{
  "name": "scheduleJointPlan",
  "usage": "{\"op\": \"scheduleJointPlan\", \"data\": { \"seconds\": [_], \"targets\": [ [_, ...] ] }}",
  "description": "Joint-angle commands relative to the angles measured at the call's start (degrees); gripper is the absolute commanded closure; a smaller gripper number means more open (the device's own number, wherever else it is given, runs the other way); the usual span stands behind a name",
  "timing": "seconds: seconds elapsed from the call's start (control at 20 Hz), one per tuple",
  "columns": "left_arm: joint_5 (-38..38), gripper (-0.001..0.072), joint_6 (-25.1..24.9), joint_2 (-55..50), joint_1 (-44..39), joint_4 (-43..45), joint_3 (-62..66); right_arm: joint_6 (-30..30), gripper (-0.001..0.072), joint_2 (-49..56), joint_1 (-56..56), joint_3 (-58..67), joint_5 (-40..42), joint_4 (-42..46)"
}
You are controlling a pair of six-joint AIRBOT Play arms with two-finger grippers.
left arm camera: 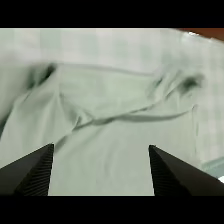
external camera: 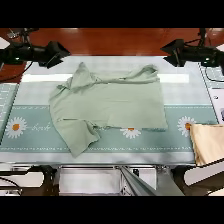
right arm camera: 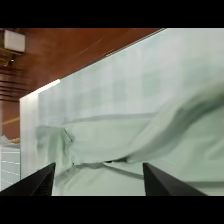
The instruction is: Fold the shirts.
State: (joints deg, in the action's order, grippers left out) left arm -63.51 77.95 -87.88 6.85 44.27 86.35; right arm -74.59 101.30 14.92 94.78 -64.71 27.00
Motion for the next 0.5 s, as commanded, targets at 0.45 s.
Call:
{"op": "scheduleJointPlan", "data": {
  "seconds": [0.45],
  "targets": [
    [-10.7, 0.0005, -5.6, 18.5, 29.4, 6.7, -47.0, 3.5, 0.0084, -28.2, 21.0, -44.7, -7.9, 23.2]
  ]
}}
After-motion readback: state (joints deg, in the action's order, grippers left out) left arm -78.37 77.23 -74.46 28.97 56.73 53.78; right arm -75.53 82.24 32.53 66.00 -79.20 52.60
